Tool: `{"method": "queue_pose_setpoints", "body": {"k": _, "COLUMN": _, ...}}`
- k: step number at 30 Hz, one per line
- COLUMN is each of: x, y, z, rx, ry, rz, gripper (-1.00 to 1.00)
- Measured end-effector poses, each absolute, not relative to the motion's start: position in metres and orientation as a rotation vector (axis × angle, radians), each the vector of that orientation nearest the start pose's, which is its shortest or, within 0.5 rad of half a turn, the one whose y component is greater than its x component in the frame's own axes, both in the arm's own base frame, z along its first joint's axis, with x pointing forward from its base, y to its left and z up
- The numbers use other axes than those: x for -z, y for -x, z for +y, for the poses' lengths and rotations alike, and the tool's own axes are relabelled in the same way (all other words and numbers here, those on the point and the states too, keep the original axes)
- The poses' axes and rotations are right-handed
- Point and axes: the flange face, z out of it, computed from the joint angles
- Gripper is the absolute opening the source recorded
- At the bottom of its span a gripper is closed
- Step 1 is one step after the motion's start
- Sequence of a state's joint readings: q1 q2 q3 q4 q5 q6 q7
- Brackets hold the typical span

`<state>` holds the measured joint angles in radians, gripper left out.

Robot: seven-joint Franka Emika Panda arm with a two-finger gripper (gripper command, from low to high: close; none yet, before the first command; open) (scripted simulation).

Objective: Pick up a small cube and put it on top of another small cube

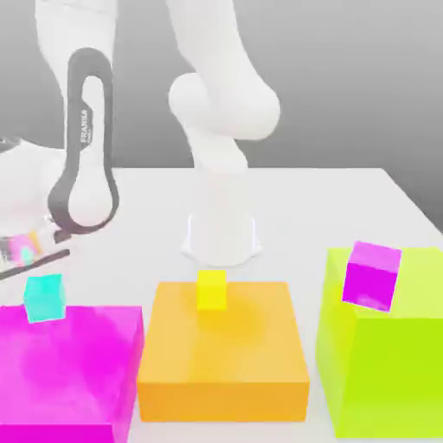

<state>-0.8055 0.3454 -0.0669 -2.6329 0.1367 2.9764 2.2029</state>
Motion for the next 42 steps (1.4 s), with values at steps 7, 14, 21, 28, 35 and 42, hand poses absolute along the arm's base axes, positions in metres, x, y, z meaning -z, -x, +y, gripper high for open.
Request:
{"method": "queue_pose_setpoints", "body": {"k": 7, "x": -0.136, "y": -0.258, "z": -0.327, "rx": 0.002, "ry": -0.103, "rz": 3.139, "gripper": -1.0}}
{"method": "queue_pose_setpoints", "body": {"k": 14, "x": -0.214, "y": -0.278, "z": -0.334, "rx": 0.063, "ry": 0.085, "rz": 3.12, "gripper": -1.0}}
{"method": "queue_pose_setpoints", "body": {"k": 21, "x": -0.317, "y": -0.418, "z": -0.234, "rx": 0.153, "ry": 0.854, "rz": 2.971, "gripper": -1.0}}
{"method": "queue_pose_setpoints", "body": {"k": 28, "x": -0.403, "y": -0.484, "z": -0.049, "rx": 0.124, "ry": 1.418, "rz": 2.754, "gripper": -1.0}}
{"method": "queue_pose_setpoints", "body": {"k": 35, "x": -0.444, "y": -0.46, "z": 0.126, "rx": 0.054, "ry": 1.834, "rz": 2.531, "gripper": -1.0}}
{"method": "queue_pose_setpoints", "body": {"k": 42, "x": -0.397, "y": -0.446, "z": 0.176, "rx": 0.003, "ry": 1.923, "rz": 2.48, "gripper": 1.0}}
